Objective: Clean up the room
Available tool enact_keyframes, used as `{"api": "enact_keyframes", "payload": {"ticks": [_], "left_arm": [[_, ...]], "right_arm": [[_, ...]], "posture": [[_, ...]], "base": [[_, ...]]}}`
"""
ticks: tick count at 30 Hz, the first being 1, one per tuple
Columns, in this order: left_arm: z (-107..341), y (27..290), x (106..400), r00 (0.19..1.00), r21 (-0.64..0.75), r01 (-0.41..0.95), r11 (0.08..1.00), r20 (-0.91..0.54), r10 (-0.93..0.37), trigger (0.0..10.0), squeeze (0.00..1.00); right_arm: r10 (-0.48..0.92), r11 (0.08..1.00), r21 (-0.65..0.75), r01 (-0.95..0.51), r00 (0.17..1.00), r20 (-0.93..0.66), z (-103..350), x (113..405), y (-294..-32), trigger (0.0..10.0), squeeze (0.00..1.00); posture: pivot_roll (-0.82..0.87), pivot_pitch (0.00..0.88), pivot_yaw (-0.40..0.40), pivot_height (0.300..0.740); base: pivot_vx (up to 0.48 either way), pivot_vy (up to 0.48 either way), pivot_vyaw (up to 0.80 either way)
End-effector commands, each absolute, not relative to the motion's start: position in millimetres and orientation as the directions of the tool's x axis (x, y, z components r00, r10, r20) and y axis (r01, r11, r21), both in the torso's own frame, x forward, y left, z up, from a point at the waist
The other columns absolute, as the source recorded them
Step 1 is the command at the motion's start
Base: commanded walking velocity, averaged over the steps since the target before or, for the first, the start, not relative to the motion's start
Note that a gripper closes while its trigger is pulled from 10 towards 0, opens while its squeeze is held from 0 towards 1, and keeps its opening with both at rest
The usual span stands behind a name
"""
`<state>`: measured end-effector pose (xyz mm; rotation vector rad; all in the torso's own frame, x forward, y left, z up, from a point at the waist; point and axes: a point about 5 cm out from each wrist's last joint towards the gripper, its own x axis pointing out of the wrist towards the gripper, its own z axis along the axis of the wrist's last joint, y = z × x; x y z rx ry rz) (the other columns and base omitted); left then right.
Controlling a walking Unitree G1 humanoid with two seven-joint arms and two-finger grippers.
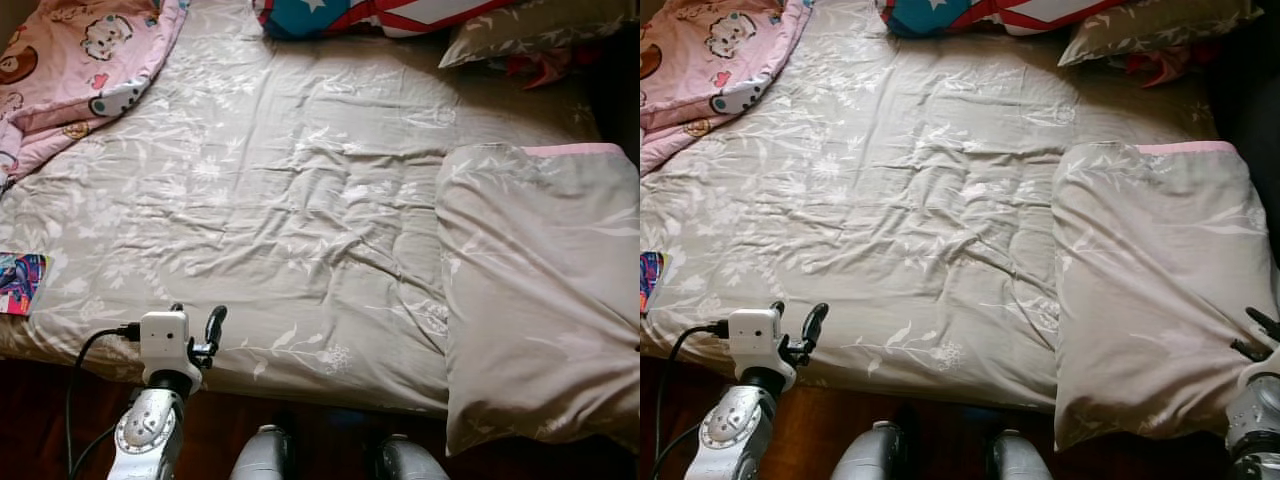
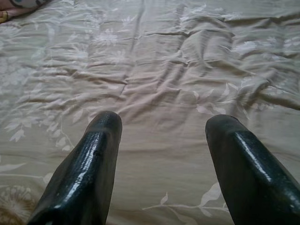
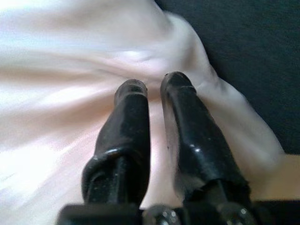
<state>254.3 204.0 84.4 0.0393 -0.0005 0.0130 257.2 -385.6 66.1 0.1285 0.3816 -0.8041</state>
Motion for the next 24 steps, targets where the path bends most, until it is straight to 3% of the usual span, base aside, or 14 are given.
{"api": "enact_keyframes", "payload": {"ticks": [1, 2, 3, 5, 6, 10, 13, 14, 24], "left_arm": [[72, 206, 248, 0.998, 0.056, -0.021, 0.998, -0.054, 0.024, 10.0, 0.00], [71, 206, 248, 0.998, 0.054, -0.022, 0.998, -0.056, 0.025, 10.0, 0.00], [70, 205, 248, 0.998, 0.053, -0.023, 0.998, -0.057, 0.026, 10.0, 0.00], [70, 205, 248, 0.998, 0.052, -0.023, 0.998, -0.057, 0.026, 10.0, 0.00], [69, 205, 248, 0.998, 0.046, -0.029, 0.999, -0.061, 0.032, 10.0, 0.00], [53, 208, 243, 0.990, -0.017, -0.082, 0.997, -0.118, 0.079, 10.0, 0.00], [43, 210, 240, 0.982, -0.048, -0.117, 0.992, -0.157, 0.108, 10.0, 0.00], [34, 213, 237, 0.974, -0.068, -0.144, 0.987, -0.189, 0.129, 10.0, 0.00], [-19, 219, 214, 0.906, -0.015, -0.161, 0.987, -0.400, 0.142, 10.0, 0.00]], "right_arm": [[-0.659, 0.726, -0.078, 0.683, 0.659, -0.362, 62, 257, -381, 10.0, 1.00], [-0.644, 0.749, -0.093, 0.656, 0.686, -0.339, 64, 261, -378, 10.0, 1.00], [-0.634, 0.760, -0.097, 0.643, 0.699, -0.330, 65, 262, -376, 10.0, 0.90], [-0.628, 0.766, -0.099, 0.635, 0.707, -0.324, 65, 263, -375, 10.0, 0.90], [-0.597, 0.795, -0.098, 0.599, 0.741, -0.307, 65, 267, -369, 10.0, 0.00], [-0.386, 0.921, -0.063, 0.385, 0.874, -0.295, 50, 281, -328, 10.0, 0.00], [-0.289, 0.957, -0.081, 0.277, 0.905, -0.313, 39, 281, -308, 10.0, 0.00], [-0.233, 0.972, -0.051, 0.230, 0.907, -0.350, 26, 278, -292, 10.0, 0.00], [-0.106, 0.988, 0.044, 0.150, 0.851, -0.514, -29, 243, -235, 10.0, 0.00]], "posture": [[-0.04, 0.282, 0.022, 0.740], [-0.04, 0.280, 0.020, 0.740], [-0.04, 0.280, 0.020, 0.740], [-0.04, 0.280, 0.020, 0.740], [-0.04, 0.279, 0.019, 0.740], [-0.04, 0.265, 0.013, 0.740], [-0.04, 0.258, 0.013, 0.740], [-0.04, 0.250, 0.014, 0.740], [-0.05, 0.184, 0.004, 0.740]], "base": [[0.000, 0.000, 0.00], [0.000, 0.000, 0.00], [0.000, 0.000, 0.00], [0.000, 0.000, 0.00], [0.000, 0.000, 0.00], [0.000, 0.000, 0.00], [0.000, 0.000, 0.00], [0.000, 0.000, 0.00], [0.000, 0.000, 0.00]]}}
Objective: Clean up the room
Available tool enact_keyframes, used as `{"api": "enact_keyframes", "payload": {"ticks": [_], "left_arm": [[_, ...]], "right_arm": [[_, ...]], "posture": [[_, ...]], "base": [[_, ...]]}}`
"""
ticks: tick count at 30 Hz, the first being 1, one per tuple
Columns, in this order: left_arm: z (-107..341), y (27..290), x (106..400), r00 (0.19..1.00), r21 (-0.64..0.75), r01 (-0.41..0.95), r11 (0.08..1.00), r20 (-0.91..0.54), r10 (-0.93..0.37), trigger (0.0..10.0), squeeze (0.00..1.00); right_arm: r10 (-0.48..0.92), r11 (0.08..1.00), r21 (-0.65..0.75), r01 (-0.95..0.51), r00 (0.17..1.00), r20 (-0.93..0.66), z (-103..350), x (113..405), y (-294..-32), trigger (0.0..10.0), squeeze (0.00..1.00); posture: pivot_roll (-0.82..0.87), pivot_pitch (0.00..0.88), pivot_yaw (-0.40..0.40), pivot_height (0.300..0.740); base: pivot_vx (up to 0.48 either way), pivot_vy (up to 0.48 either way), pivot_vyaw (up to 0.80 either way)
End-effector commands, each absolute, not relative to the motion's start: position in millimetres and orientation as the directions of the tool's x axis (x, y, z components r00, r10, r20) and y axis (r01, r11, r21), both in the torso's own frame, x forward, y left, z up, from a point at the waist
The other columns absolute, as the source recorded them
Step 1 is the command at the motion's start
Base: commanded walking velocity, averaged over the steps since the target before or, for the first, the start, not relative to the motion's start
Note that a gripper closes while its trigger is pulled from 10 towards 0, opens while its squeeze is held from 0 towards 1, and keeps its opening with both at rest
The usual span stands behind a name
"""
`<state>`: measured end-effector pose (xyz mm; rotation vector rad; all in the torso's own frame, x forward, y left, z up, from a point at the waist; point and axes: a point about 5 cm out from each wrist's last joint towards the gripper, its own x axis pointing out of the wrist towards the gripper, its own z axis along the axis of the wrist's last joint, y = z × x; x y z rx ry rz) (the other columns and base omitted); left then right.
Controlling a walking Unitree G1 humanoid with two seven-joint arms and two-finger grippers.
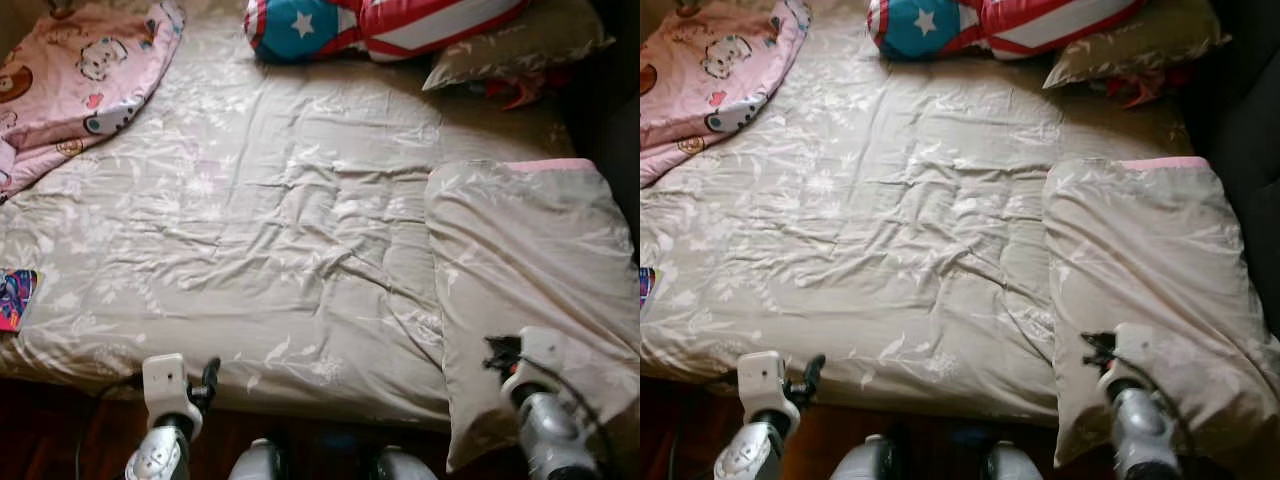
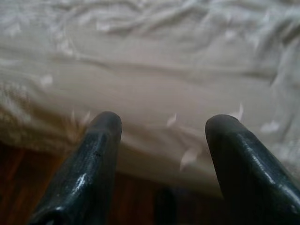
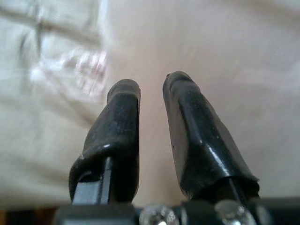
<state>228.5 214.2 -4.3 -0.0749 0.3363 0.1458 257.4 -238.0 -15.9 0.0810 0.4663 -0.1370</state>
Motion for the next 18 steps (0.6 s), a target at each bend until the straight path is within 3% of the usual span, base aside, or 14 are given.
{"api": "enact_keyframes", "payload": {"ticks": [1, 8, 18], "left_arm": [[-28, 218, 210, 0.887, 0.000, -0.150, 0.989, -0.442, 0.134, 10.0, 0.00], [-55, 209, 201, 0.802, 0.006, -0.130, 0.992, -0.588, 0.109, 10.0, 0.00], [-73, 205, 187, 0.705, 0.040, -0.120, 0.992, -0.700, 0.113, 10.0, 0.00]], "right_arm": [[-0.079, 0.991, 0.044, 0.123, 0.835, -0.544, -37, 237, -227, 10.0, 0.00], [-0.075, 0.990, 0.046, 0.133, 0.770, -0.633, -52, 224, -214, 10.0, 0.00], [-0.046, 0.990, 0.061, 0.125, 0.706, -0.707, -65, 211, -201, 10.0, 0.00]], "posture": [[-0.05, 0.179, 0.004, 0.740], [-0.07, 0.096, 0.000, 0.740], [-0.07, 0.045, 0.002, 0.740]], "base": [[0.000, 0.000, 0.00], [0.000, 0.000, 0.00], [0.000, 0.000, 0.00]]}}
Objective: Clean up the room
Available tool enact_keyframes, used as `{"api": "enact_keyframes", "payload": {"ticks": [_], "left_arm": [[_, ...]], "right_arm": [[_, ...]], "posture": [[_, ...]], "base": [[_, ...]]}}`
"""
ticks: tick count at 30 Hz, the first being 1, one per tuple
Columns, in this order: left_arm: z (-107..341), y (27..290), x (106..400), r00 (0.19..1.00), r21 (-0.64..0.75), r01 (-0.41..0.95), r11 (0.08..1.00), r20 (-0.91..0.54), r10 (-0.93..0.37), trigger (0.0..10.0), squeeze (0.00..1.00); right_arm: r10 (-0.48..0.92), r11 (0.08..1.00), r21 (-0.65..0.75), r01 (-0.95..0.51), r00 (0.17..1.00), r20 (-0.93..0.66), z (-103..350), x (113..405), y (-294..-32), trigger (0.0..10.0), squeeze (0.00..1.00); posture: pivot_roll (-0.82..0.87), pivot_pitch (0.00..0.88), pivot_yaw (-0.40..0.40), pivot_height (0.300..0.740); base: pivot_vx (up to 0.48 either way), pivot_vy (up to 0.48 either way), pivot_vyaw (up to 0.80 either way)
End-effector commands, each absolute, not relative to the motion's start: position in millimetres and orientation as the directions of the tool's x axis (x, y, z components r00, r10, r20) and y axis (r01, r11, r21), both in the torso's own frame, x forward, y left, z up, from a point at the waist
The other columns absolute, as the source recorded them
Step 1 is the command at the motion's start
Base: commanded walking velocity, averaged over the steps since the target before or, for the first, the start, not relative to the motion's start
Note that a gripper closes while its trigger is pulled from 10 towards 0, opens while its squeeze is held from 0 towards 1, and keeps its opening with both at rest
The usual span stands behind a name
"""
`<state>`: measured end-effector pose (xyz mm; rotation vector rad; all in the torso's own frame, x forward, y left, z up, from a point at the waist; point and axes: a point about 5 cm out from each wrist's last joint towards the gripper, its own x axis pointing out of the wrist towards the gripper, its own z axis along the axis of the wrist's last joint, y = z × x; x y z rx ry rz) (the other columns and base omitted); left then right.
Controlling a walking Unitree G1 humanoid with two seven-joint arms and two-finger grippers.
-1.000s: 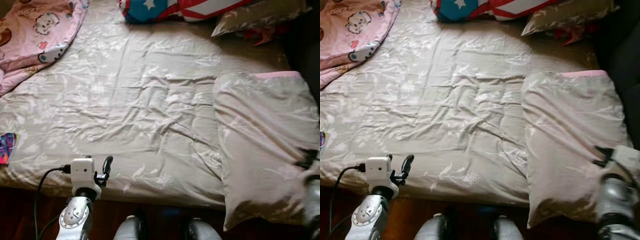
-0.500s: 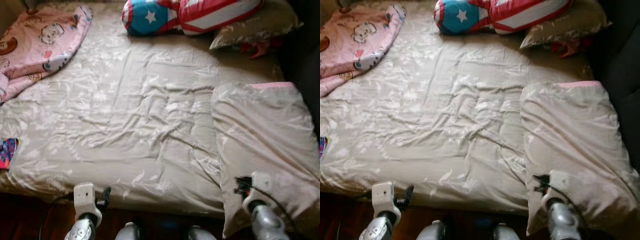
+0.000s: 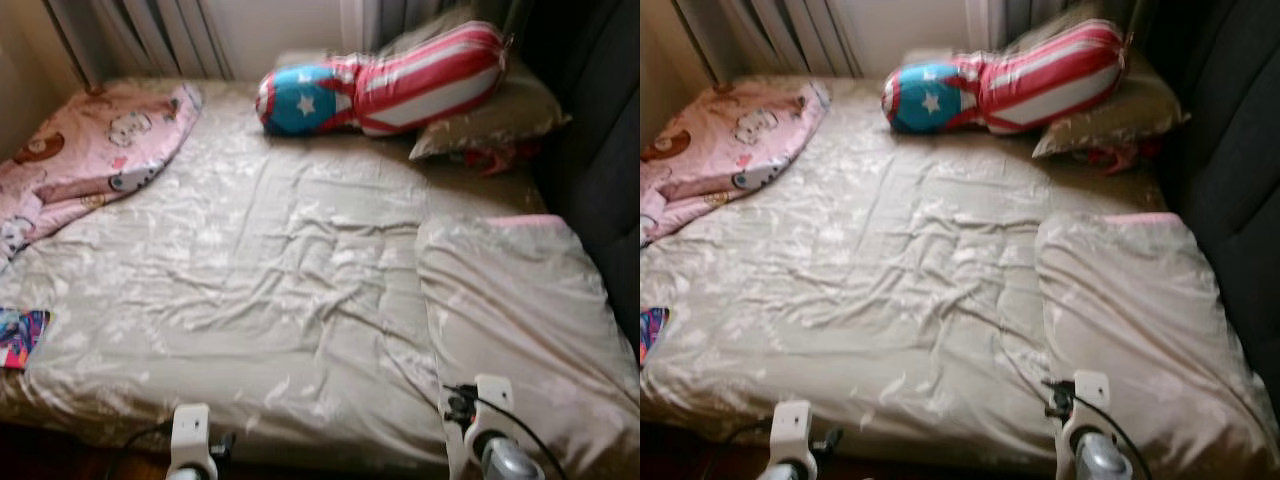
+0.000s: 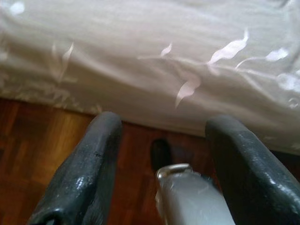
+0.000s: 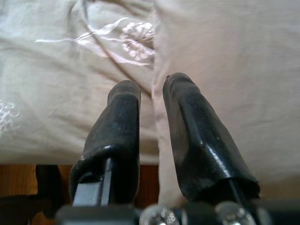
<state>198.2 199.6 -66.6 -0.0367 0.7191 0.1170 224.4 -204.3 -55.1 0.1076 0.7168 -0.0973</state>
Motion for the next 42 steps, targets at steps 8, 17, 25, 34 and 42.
{"api": "enact_keyframes", "payload": {"ticks": [8, 17, 25, 34, 42], "left_arm": [[-81, 203, 175, 0.665, 0.055, -0.114, 0.992, -0.738, 0.117, 10.0, 0.00], [-83, 202, 172, 0.654, 0.061, -0.108, 0.992, -0.747, 0.117, 10.0, 0.00], [-85, 203, 167, 0.640, 0.063, -0.112, 0.992, -0.759, 0.120, 10.0, 0.00], [-88, 205, 161, 0.627, 0.067, -0.113, 0.991, -0.769, 0.123, 10.0, 0.00], [-87, 210, 162, 0.624, 0.074, -0.132, 0.989, -0.769, 0.141, 10.0, 0.00]], "right_arm": [[-0.032, 0.994, 0.039, 0.099, 0.625, -0.780, -81, 184, -193, 10.0, 0.00], [-0.041, 0.992, 0.037, 0.117, 0.601, -0.798, -86, 175, -196, 10.0, 0.00], [-0.049, 0.994, 0.018, 0.111, 0.566, -0.823, -90, 162, -203, 10.0, 0.00], [-0.069, 0.991, 0.004, 0.132, 0.545, -0.836, -92, 151, -218, 10.0, 0.00], [-0.069, 0.991, 0.004, 0.131, 0.542, -0.837, -92, 150, -219, 10.0, 0.00]], "posture": [[-0.08, 0.035, 0.009, 0.740], [-0.08, 0.047, 0.010, 0.740], [-0.08, 0.050, 0.009, 0.740], [-0.07, 0.057, 0.010, 0.740], [-0.07, 0.105, 0.006, 0.740]], "base": [[0.000, 0.000, 0.00], [0.000, 0.000, 0.00], [0.000, 0.376, 0.00], [0.000, 0.480, 0.00], [0.000, 0.480, 0.00]]}}
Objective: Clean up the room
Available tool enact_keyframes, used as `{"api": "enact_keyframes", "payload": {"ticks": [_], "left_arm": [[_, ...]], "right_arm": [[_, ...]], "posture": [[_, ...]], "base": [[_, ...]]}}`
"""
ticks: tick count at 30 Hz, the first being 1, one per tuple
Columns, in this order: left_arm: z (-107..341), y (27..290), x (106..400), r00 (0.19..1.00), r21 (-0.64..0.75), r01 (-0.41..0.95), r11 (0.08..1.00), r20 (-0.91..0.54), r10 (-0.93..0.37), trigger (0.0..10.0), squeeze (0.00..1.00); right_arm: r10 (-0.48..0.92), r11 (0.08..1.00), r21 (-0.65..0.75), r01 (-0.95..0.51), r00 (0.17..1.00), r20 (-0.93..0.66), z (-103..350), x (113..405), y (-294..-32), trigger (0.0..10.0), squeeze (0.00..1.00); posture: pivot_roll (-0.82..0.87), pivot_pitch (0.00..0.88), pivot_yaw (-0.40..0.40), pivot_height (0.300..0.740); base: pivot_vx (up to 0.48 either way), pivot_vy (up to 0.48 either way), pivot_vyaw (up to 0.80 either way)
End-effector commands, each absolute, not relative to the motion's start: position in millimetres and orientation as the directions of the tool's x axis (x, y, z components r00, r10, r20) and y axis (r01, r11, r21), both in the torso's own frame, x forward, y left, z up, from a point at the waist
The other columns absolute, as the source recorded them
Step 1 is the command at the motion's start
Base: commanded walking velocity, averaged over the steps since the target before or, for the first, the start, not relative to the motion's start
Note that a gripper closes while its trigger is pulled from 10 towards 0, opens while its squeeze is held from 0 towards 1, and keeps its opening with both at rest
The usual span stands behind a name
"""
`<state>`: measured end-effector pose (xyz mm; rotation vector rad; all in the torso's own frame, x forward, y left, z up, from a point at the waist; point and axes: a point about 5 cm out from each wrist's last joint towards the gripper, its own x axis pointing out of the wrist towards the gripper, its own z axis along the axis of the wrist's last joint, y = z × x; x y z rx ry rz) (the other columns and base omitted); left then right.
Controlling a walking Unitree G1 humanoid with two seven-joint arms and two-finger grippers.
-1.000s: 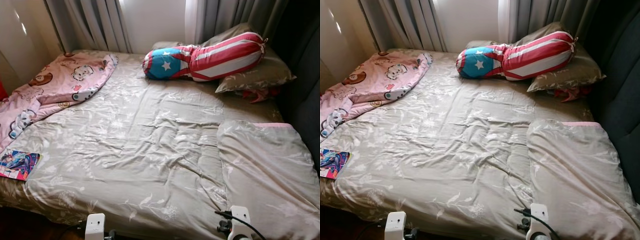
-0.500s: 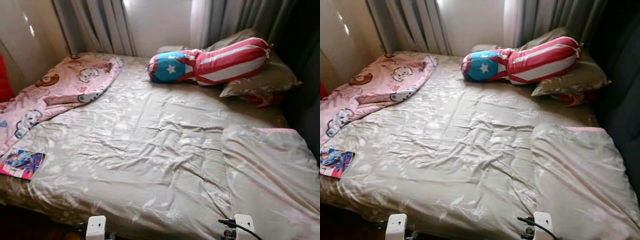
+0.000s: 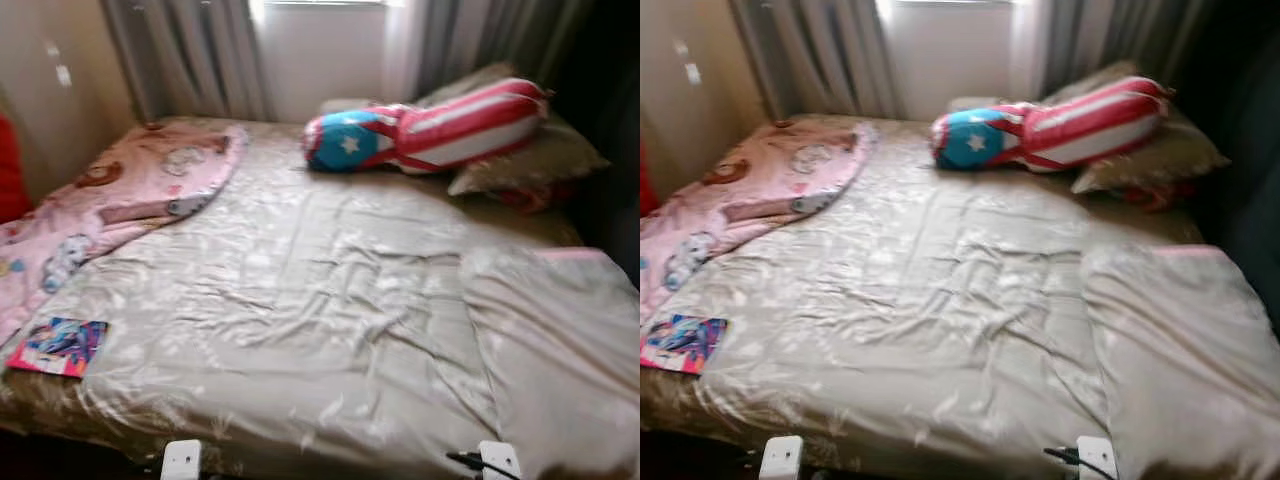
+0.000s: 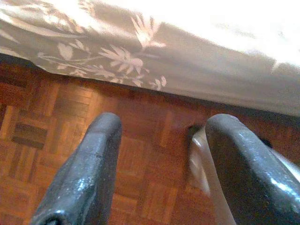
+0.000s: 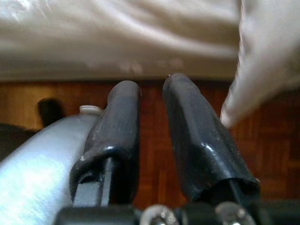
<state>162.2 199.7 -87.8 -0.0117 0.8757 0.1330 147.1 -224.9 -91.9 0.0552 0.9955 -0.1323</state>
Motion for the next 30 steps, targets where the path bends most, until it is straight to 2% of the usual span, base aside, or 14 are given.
{"api": "enact_keyframes", "payload": {"ticks": [1, 20, 30], "left_arm": [[-87, 210, 162, 0.624, 0.074, -0.132, 0.989, -0.769, 0.141, 10.0, 0.00], [-88, 214, 158, 0.609, 0.075, -0.155, 0.985, -0.778, 0.155, 10.0, 0.00], [-89, 214, 157, 0.603, 0.072, -0.165, 0.984, -0.782, 0.158, 10.0, 0.00]], "right_arm": [[-0.069, 0.991, 0.004, 0.131, 0.542, -0.837, -92, 150, -219, 10.0, 0.00], [-0.051, 0.994, 0.011, 0.112, 0.536, -0.843, -95, 152, -200, 10.0, 0.00], [-0.055, 0.995, 0.000, 0.103, 0.533, -0.844, -96, 148, -205, 10.0, 0.00]], "posture": [[-0.07, 0.105, 0.006, 0.740], [-0.07, 0.145, 0.006, 0.740], [-0.06, 0.150, 0.002, 0.740]], "base": [[0.000, 0.480, 0.00], [0.000, 0.480, 0.00], [0.000, 0.480, 0.00]]}}
